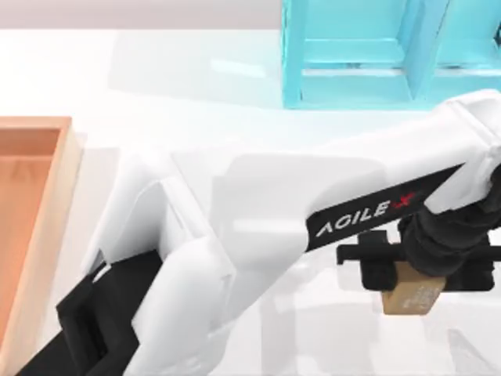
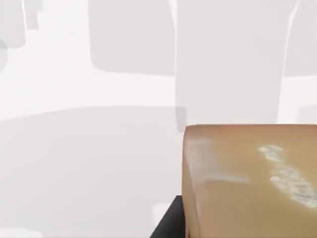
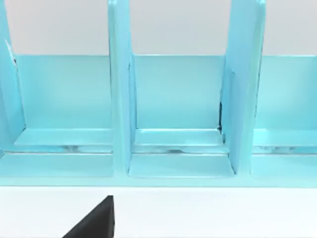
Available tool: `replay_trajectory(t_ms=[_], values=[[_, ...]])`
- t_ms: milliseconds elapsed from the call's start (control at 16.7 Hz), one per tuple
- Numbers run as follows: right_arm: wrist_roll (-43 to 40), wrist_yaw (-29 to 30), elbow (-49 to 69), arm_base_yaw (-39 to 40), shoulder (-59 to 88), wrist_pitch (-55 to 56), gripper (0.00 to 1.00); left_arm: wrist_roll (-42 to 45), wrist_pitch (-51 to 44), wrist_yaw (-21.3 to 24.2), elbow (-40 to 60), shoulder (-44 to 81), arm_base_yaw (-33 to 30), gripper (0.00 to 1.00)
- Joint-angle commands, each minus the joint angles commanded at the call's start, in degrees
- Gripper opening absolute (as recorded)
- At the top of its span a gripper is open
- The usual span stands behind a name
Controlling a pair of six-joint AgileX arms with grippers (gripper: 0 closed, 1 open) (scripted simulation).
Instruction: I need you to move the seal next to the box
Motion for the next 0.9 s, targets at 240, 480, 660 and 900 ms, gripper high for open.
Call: replay_trajectory(t_ms=[240,480,660,900], values=[[0.0,0.0,0.0,0.0,0.0,0.0,1.0,0.8,0.1,0.1,-0.6,-0.3,0.8,0.0],[0.0,0.0,0.0,0.0,0.0,0.0,1.0,8.9,0.0,0.8,-5.2,-5.0,8.9,0.0],[0.0,0.0,0.0,0.0,0.0,0.0,1.0,19.0,0.1,1.5,-10.7,-10.9,19.2,0.0],[0.0,0.0,0.0,0.0,0.0,0.0,1.0,34.1,0.4,2.6,-19.2,-20.0,34.7,0.0]])
